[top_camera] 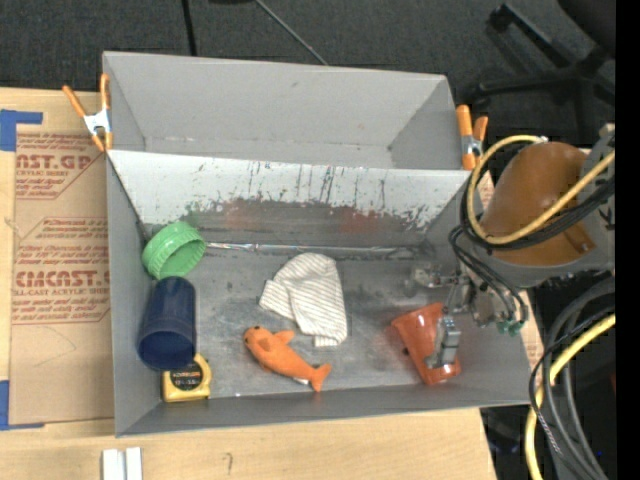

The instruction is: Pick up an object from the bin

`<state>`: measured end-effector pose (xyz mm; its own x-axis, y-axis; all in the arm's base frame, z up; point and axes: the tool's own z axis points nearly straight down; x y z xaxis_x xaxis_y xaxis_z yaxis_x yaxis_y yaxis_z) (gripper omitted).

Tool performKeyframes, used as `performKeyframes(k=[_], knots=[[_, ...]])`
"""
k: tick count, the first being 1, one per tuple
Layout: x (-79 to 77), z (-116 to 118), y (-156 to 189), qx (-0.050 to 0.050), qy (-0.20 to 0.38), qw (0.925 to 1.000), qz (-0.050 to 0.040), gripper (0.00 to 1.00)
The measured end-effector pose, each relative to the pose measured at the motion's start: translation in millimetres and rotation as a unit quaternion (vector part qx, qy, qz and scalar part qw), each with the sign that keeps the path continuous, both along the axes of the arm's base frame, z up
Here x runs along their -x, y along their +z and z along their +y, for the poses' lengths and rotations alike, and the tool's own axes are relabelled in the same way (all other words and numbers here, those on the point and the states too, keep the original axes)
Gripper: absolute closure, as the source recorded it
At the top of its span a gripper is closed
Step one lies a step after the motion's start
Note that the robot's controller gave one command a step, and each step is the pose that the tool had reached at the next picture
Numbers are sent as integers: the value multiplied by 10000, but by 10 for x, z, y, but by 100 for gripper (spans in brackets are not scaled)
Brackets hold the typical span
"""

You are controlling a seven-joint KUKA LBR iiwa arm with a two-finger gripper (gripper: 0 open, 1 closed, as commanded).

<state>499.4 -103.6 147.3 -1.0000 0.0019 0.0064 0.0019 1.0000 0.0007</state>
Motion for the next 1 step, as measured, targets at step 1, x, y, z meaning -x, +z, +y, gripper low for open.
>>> performKeyframes(k=[1], knots=[[-16, 4, 45, 6, 7, 10000, -35, 0]])
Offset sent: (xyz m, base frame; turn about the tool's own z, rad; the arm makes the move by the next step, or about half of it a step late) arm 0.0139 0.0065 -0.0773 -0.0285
